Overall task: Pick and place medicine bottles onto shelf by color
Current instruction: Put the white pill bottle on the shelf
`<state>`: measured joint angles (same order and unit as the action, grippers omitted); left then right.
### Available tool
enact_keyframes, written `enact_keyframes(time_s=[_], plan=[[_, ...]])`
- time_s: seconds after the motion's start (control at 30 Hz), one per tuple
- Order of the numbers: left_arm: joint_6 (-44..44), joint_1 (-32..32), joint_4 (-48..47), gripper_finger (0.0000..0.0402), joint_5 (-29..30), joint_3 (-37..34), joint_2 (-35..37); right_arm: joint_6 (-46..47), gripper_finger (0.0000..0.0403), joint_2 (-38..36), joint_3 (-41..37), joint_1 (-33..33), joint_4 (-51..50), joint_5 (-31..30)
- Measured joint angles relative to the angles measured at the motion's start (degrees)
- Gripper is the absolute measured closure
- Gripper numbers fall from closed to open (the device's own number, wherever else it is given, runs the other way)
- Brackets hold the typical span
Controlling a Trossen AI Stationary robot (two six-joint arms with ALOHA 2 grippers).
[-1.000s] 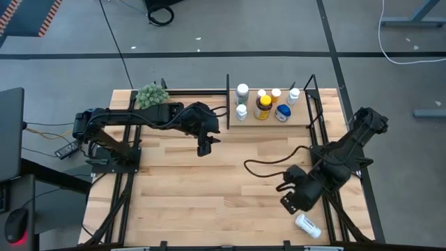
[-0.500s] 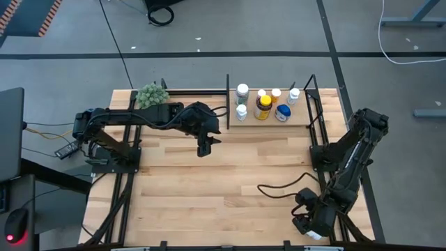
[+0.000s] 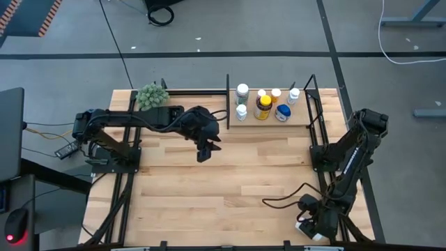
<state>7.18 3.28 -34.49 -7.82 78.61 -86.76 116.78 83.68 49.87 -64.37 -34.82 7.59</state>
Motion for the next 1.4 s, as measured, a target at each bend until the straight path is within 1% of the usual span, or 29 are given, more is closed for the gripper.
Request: enact_keyframes(time_s=[0.13, 0.2, 0.4, 0.5, 0.63, 0.73, 0.87, 1.0, 1.1, 1.13, 1.2, 1.33, 1.4], plan=[[2.6, -1.2, 0.5, 0.0230, 0.0, 0.0, -0.1, -2.9, 0.0111, 0.0, -1.3, -1.3, 2.4, -3.1], [3.3, -1.7, 0.5, 0.0230, 0.1, 0.0, -0.1, -4.9, 0.0111, 0.5, -1.6, -1.5, 3.7, -3.5], [7.1, -2.9, 2.4, 0.0230, 0.3, 0.0, -0.1, -12.6, 0.0111, 7.3, -1.7, -2.1, 8.1, 1.6], [9.2, -3.7, 3.9, 0.0230, 1.4, 0.0, -0.1, -12.3, 0.0111, 10.2, -1.7, -2.1, 8.3, 1.9], [10.6, -4.6, 5.0, 0.0230, 3.4, 0.0, -0.1, -10.9, 0.0112, 12.4, -1.7, -2.1, 8.2, 1.9], [10.6, -4.8, 5.9, 0.0230, 3.6, 0.0, -0.1, -11.3, 0.0127, 12.3, -1.7, -2.1, 7.6, 1.2], [10.3, -4.8, 7.7, 0.0230, 3.7, 0.0, -0.1, -11.6, 0.0169, 11.8, -1.7, -1.5, 6.5, -1.9], [9.7, -4.8, 9.1, 0.0230, 3.7, 0.0, -0.2, -11.9, 0.0172, 11.8, -1.6, -0.3, 6.5, -3.9], [9.7, -4.7, 9.4, 0.0230, 3.7, 0.0, -0.2, -12.7, 0.0172, 10.0, -1.6, 1.5, 4.5, -4.8], [9.7, -4.8, 9.4, 0.0230, 3.7, 0.0, -0.2, -12.8, 0.0172, 8.8, -1.3, 2.2, 2.7, -5.5], [9.7, -4.7, 9.2, 0.0230, 3.5, 0.0, -0.2, -13.9, 0.0172, 5.6, 0.5, 4.0, -2.9, -8.9], [10.1, -4.4, 9.6, 0.0228, 3.3, 0.0, -0.2, -21.3, 0.0172, -1.8, 6.8, 8.9, -16.1, -20.6], [10.1, -4.1, 12.3, 0.0221, 1.6, 0.0, -0.2, -27.3, 0.0172, -4.9, 10.3, 12.0, -19.4, -25.9]])
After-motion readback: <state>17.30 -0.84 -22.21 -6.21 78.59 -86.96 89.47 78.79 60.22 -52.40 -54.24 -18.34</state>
